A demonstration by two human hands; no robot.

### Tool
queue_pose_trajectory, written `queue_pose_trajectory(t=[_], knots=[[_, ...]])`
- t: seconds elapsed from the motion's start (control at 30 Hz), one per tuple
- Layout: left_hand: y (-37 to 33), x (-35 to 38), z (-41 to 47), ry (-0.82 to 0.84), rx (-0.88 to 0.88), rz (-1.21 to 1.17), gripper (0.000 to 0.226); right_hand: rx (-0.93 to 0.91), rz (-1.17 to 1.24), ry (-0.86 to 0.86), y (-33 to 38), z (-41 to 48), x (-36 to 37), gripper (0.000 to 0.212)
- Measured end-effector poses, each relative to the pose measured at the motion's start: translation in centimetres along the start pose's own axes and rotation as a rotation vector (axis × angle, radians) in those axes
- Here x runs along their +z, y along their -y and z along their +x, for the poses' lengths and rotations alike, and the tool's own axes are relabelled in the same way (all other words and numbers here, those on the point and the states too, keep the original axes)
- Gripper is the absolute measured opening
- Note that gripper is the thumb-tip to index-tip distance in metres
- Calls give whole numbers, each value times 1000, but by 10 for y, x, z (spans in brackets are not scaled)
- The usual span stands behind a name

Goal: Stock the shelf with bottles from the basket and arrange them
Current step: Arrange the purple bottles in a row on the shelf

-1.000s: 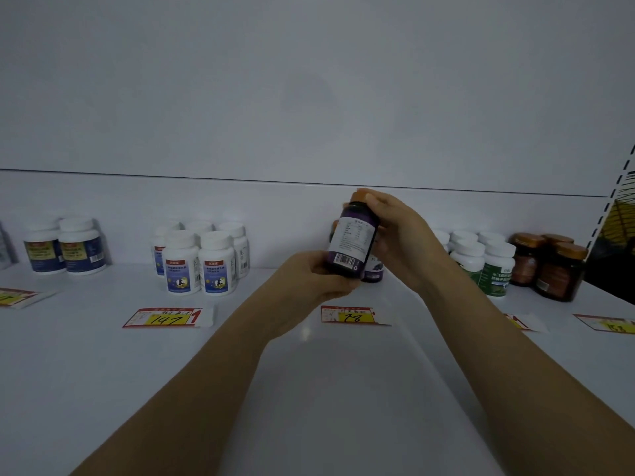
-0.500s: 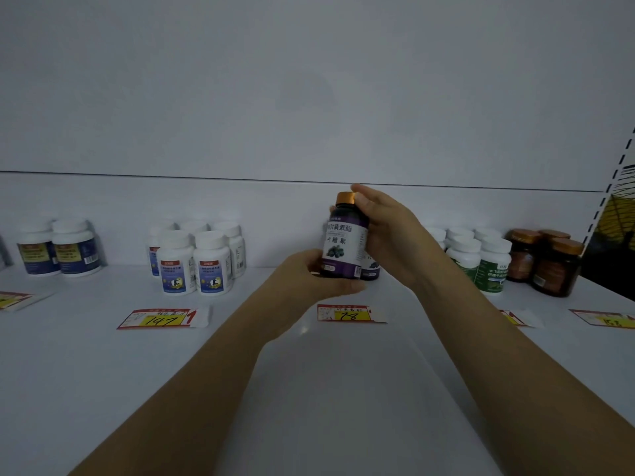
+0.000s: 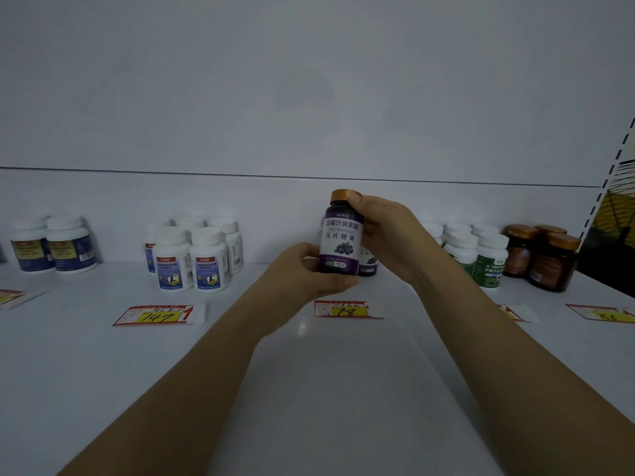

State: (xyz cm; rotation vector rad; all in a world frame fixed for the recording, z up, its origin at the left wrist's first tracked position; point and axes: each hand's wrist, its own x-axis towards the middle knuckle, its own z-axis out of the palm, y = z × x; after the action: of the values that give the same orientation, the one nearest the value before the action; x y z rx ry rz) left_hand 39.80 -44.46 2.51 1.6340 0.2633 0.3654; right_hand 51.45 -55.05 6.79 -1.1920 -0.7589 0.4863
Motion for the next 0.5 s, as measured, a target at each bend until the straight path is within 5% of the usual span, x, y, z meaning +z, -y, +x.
queue_pose_trajectory(t=[0.5], knots=[[3,1,2,-77,35,46,59,-3,-13,38,0,-3,0,25]])
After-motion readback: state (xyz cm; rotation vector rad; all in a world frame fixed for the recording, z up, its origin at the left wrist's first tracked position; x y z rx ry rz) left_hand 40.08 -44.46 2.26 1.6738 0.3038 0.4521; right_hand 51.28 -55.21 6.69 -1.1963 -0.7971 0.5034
